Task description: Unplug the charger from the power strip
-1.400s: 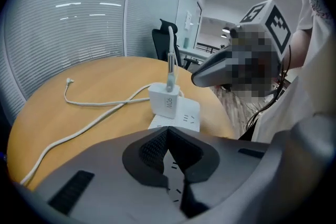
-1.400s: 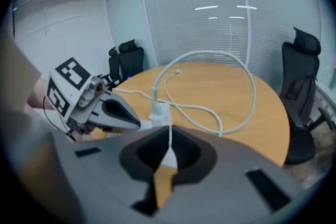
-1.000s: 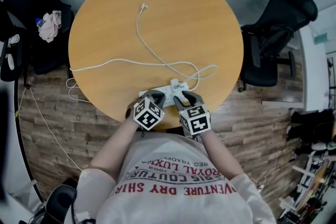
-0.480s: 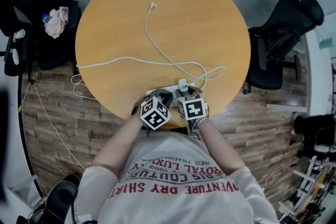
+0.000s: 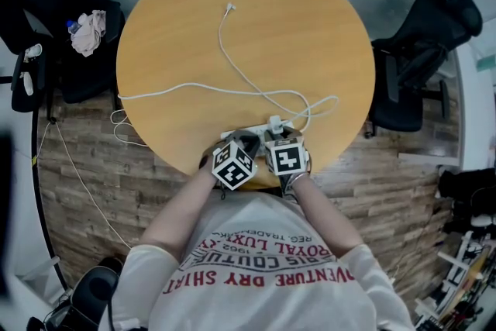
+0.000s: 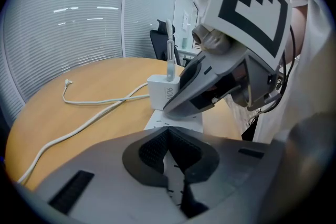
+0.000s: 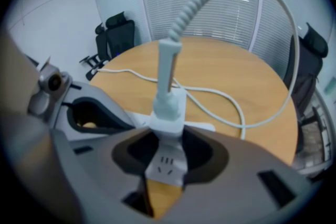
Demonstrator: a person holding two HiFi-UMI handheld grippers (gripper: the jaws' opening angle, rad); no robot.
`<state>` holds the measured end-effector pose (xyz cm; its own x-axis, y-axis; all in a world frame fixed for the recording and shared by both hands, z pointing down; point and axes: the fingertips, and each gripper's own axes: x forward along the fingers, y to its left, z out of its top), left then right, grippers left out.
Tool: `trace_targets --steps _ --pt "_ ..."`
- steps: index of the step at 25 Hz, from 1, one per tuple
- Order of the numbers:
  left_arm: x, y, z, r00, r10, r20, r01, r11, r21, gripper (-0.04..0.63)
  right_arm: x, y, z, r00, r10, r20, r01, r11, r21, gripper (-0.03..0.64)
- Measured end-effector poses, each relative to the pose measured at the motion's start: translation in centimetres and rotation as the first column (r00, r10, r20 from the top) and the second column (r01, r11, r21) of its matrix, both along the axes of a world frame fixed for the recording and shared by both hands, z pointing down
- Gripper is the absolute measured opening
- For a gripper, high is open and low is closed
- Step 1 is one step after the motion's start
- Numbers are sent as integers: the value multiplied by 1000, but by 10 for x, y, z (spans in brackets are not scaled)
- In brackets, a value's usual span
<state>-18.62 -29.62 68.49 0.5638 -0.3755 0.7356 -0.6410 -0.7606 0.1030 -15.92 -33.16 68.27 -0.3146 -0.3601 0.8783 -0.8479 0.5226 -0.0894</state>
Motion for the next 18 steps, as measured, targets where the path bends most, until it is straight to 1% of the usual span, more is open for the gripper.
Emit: trace_targets --steps 7,16,18 --pt "1 -1 -1 1000 1 0 -1 1000 -1 32 3 3 -4 1000 6 -27 -6 1000 -1 156" --pt "-1 0 0 1000 5 -7 -5 1000 -15 32 4 -1 -45 999 -2 46 -2 996 87 155" --pt "-3 -1 0 1000 -17 -12 17 1000 -17 32 5 -2 -57 998 -16 63 9 993 122 155"
